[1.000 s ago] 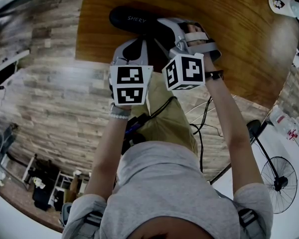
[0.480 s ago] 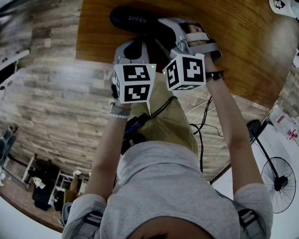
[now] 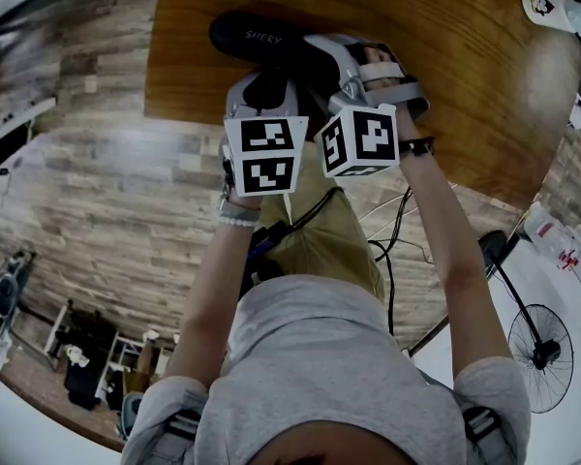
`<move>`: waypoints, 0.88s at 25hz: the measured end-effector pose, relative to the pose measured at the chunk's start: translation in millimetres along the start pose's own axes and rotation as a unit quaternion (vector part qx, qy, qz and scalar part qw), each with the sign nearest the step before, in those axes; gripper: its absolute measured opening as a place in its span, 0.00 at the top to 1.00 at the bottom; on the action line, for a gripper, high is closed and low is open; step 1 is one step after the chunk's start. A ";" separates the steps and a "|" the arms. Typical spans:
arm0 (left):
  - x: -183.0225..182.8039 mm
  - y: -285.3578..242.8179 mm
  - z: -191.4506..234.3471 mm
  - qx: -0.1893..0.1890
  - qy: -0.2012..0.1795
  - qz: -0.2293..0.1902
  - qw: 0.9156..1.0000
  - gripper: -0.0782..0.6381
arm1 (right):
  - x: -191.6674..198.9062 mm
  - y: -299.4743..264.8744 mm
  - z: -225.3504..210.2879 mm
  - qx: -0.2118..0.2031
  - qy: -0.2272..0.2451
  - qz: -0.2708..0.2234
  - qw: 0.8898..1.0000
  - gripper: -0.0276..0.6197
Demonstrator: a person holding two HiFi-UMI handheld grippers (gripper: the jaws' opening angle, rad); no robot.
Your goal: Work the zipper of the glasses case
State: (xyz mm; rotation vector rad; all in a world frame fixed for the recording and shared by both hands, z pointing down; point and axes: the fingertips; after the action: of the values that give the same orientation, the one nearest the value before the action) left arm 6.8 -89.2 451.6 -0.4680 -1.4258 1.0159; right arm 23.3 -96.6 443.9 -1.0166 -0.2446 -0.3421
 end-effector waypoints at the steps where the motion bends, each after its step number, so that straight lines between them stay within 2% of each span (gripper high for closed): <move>1: -0.2 -0.1 0.6 -0.004 0.004 -0.001 1.000 0.75 | -0.2 0.3 0.0 0.000 0.001 0.000 1.000 0.64; 4: -0.2 0.3 3.9 -0.021 -0.002 0.002 1.000 0.81 | -1.1 1.1 0.0 -0.002 0.005 -0.002 1.000 0.64; 6: -0.9 1.0 4.3 -0.014 -0.005 -0.001 1.000 0.81 | -1.1 1.2 -0.1 -0.001 0.006 -0.002 1.000 0.64; 9: -0.9 2.3 3.6 0.006 0.009 -0.010 1.000 0.82 | 0.8 0.9 1.6 0.007 0.024 0.006 1.000 0.64; 12: -0.2 3.2 6.2 0.004 0.025 -0.013 1.000 0.83 | 2.5 1.9 2.5 0.017 0.055 0.023 0.998 0.65; 16: -0.1 2.0 8.6 0.013 0.038 -0.009 0.999 0.83 | 2.6 1.0 1.0 0.018 0.052 0.022 0.998 0.64; 19: 0.4 1.7 7.0 0.020 0.034 -0.008 0.999 0.83 | 2.7 1.4 1.4 0.007 0.053 0.016 0.998 0.60; 22: 0.2 2.9 6.5 0.024 0.026 -0.012 0.999 0.83 | -0.9 0.9 5.6 -0.008 0.068 0.003 0.998 0.45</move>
State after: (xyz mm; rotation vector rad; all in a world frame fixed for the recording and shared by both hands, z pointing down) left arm -0.3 -89.5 450.5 -0.4392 -1.3562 1.0100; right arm 22.6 -91.1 445.7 -1.0049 -0.1167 -0.4059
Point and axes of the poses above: the fingertips, and each gripper's own axes: y backward along the fingers, z to its left, x out of its underside, and after that the axes turned 7 degrees about z, right-handed
